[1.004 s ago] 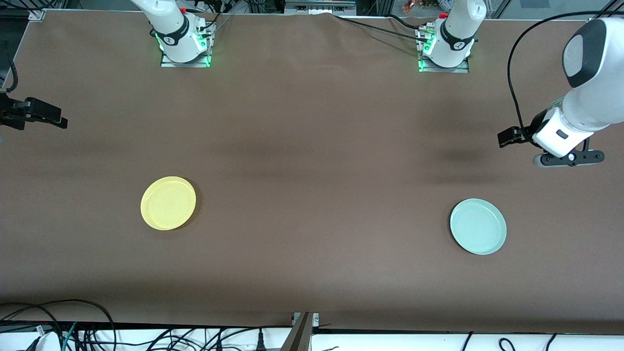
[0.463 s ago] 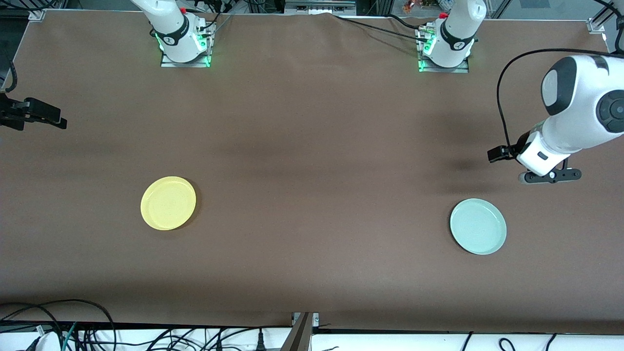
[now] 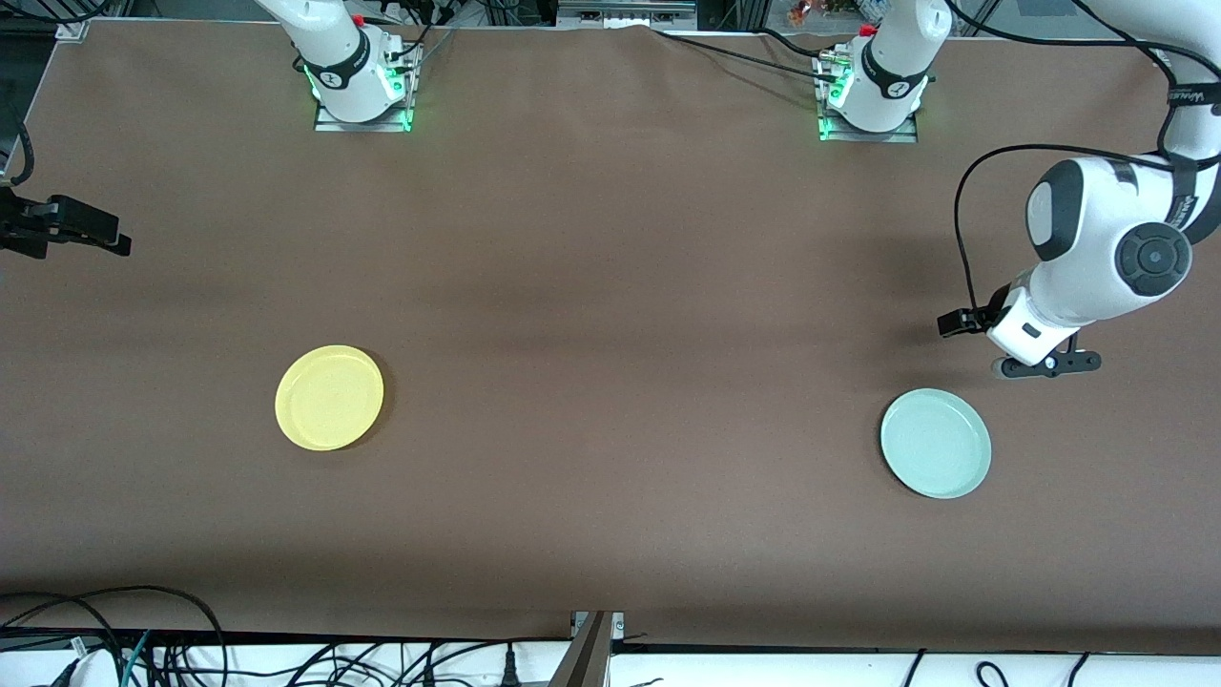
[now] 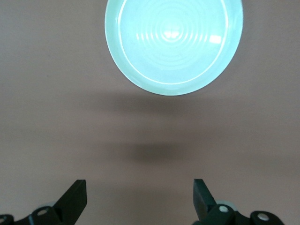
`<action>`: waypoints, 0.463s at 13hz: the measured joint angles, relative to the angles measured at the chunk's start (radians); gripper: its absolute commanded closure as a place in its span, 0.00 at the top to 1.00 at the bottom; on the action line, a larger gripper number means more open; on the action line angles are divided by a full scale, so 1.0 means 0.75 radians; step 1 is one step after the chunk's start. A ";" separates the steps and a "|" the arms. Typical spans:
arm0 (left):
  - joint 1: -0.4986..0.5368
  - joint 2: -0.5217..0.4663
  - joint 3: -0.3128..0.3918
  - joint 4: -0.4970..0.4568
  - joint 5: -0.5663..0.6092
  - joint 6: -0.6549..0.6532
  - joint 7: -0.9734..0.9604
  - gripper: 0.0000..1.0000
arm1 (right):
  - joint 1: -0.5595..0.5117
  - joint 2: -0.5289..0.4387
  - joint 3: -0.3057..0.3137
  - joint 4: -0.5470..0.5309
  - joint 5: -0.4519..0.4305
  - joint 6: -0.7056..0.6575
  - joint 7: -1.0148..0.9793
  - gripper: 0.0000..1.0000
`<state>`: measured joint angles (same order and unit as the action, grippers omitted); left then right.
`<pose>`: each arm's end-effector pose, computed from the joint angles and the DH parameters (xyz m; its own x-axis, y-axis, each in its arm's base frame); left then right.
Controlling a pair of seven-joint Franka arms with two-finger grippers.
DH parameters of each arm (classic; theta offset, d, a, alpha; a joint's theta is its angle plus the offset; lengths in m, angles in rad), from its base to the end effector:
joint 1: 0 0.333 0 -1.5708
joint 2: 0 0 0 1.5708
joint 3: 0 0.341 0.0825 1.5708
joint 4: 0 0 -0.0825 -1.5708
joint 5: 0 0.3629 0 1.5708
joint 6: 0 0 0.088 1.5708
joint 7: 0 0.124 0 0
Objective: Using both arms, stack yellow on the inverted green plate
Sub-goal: 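Lower the left gripper onto the rim of the green plate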
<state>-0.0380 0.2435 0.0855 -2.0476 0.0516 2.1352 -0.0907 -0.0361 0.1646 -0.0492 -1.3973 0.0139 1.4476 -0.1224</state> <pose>0.5565 0.0281 0.3311 0.9826 0.1104 -0.1495 0.1003 -0.9923 -0.0732 0.5709 -0.0443 0.6085 0.9929 0.0391 -0.1123 0.0371 -0.9991 -0.0197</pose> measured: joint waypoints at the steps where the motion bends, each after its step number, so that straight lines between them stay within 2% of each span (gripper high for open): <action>1: 0.004 0.013 0.000 -0.011 0.000 0.023 0.000 1.00 | 0.000 0.000 0.000 0.000 0.000 0.000 0.000 1.00; 6: 0.049 0.077 0.000 -0.108 0.000 0.223 0.001 1.00 | 0.000 0.000 -0.001 0.000 0.000 0.000 0.000 1.00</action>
<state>-0.0012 0.3009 0.0855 -2.1284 0.0517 2.3024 -0.0902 -0.0363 0.1647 -0.0497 -1.3971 0.0139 1.4476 -0.1224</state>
